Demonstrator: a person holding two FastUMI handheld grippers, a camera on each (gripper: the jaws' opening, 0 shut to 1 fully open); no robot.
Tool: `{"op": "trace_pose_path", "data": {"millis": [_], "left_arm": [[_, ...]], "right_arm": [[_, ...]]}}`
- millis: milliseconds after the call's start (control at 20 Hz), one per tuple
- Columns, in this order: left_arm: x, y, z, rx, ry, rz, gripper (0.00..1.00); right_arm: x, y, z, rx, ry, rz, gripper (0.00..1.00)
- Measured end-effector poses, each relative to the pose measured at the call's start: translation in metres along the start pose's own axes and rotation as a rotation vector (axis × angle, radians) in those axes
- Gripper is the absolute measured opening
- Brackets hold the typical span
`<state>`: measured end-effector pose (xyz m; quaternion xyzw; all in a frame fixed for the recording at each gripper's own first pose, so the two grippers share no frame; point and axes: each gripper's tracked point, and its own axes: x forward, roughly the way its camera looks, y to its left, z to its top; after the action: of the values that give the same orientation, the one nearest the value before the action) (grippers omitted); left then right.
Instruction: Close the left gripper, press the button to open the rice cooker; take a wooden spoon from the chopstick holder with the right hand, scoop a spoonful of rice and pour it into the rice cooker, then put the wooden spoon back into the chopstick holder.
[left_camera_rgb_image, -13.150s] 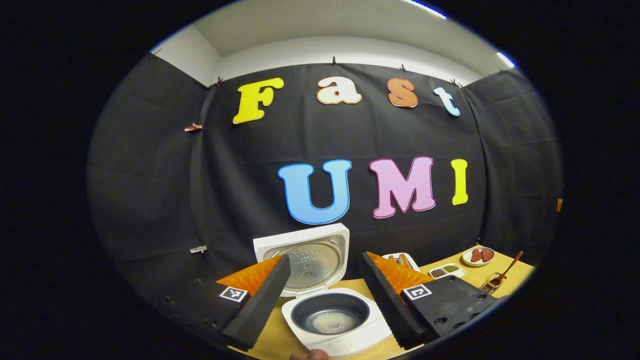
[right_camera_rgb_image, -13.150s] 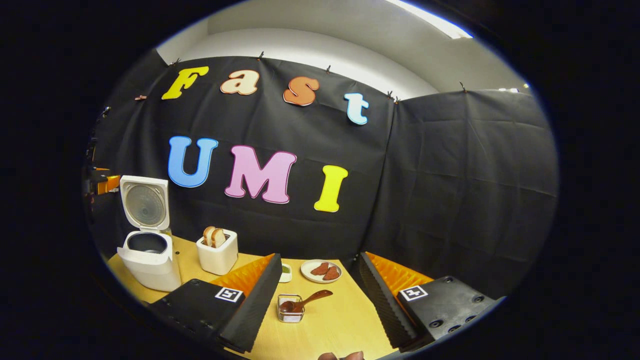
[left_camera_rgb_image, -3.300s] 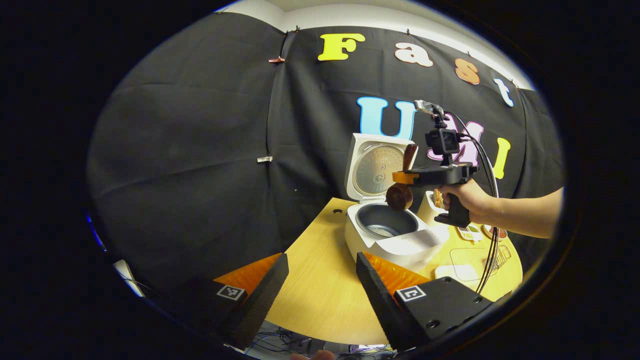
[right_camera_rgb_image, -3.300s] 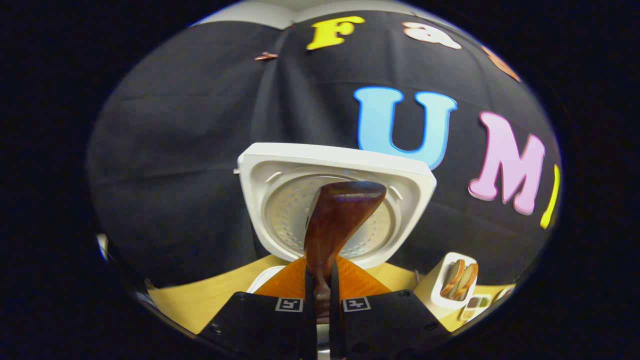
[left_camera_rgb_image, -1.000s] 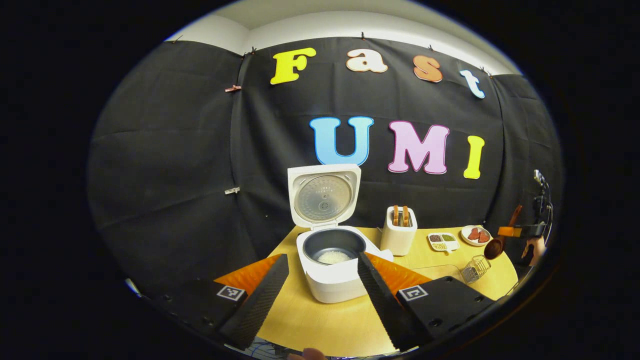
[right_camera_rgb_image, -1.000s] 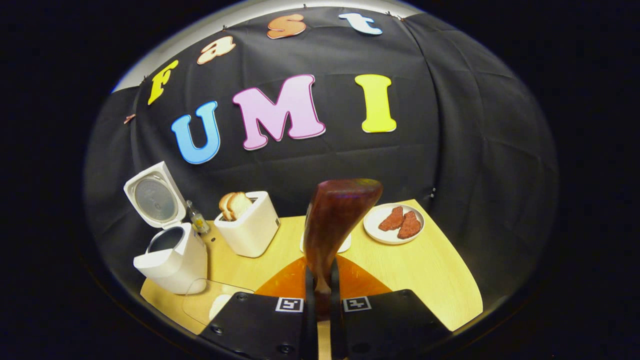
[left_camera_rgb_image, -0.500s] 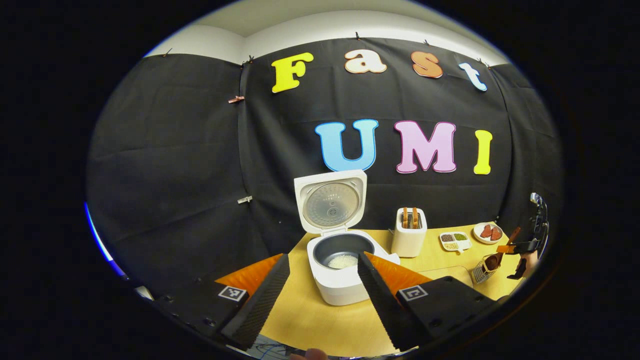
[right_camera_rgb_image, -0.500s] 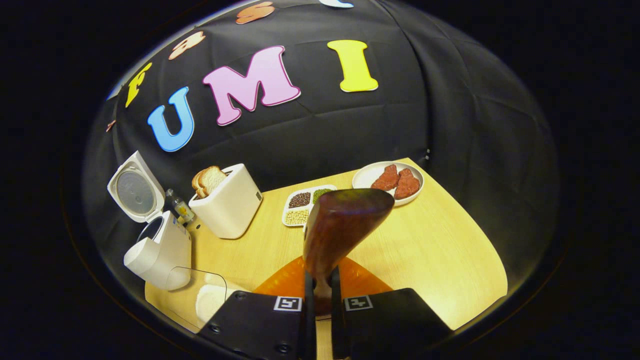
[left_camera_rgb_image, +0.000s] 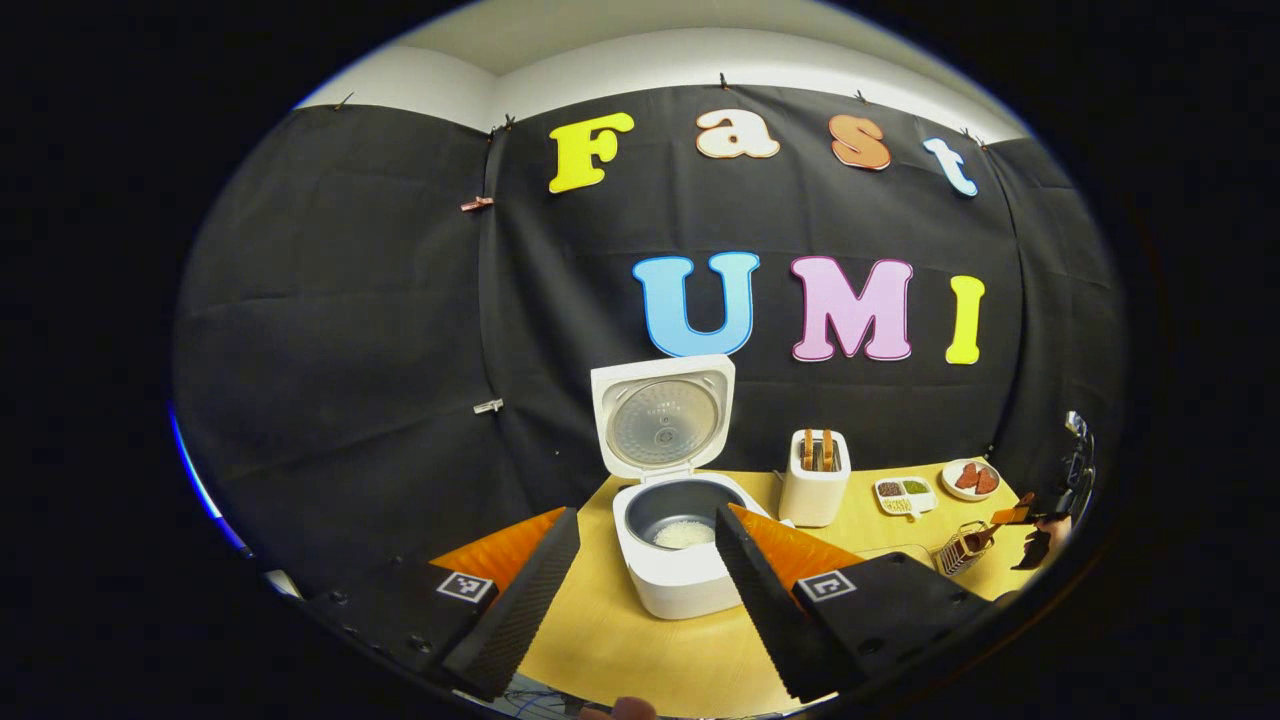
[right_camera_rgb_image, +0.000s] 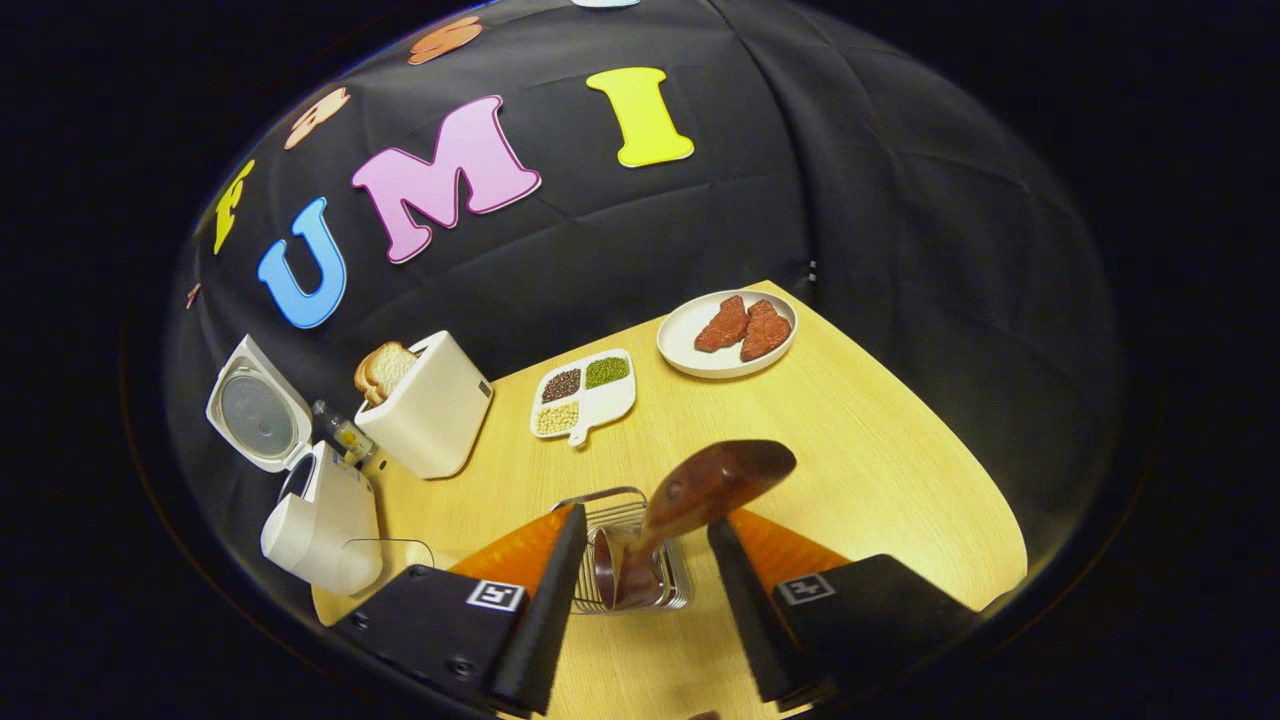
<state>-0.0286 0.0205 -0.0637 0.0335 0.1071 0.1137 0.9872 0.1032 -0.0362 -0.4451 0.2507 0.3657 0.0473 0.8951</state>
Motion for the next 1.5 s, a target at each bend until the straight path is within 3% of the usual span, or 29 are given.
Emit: {"op": "trace_pose_path", "data": {"millis": [100, 200, 450, 650, 900, 1200, 1500], "left_arm": [[0.003, 0.0, 0.005, -0.008, -0.01, -0.014, 0.95], [0.006, -0.003, 0.009, -0.017, -0.023, -0.033, 0.95], [0.021, -0.009, 0.029, -0.01, -0.067, -0.088, 0.94], [0.047, -0.011, 0.061, 0.002, -0.129, -0.125, 0.95], [0.101, -0.015, 0.104, -0.033, -0.201, -0.177, 0.94], [0.175, -0.014, 0.166, -0.055, -0.292, -0.17, 0.95], [0.256, -0.022, 0.182, -0.044, -0.283, -0.157, 0.95]], "right_arm": [[-0.012, 0.0, -0.006, 0.023, -0.002, -0.003, 0.9], [-0.023, -0.005, -0.014, 0.05, 0.004, -0.02, 0.96], [-0.066, -0.014, -0.024, 0.095, -0.028, -0.06, 0.97], [-0.109, -0.021, -0.026, 0.045, -0.081, -0.111, 0.98], [-0.162, -0.006, -0.014, -0.038, -0.152, -0.121, 0.98], [-0.207, 0.021, 0.011, -0.06, -0.233, -0.132, 0.99], [-0.238, 0.034, 0.037, -0.081, -0.308, -0.173, 0.99]]}}
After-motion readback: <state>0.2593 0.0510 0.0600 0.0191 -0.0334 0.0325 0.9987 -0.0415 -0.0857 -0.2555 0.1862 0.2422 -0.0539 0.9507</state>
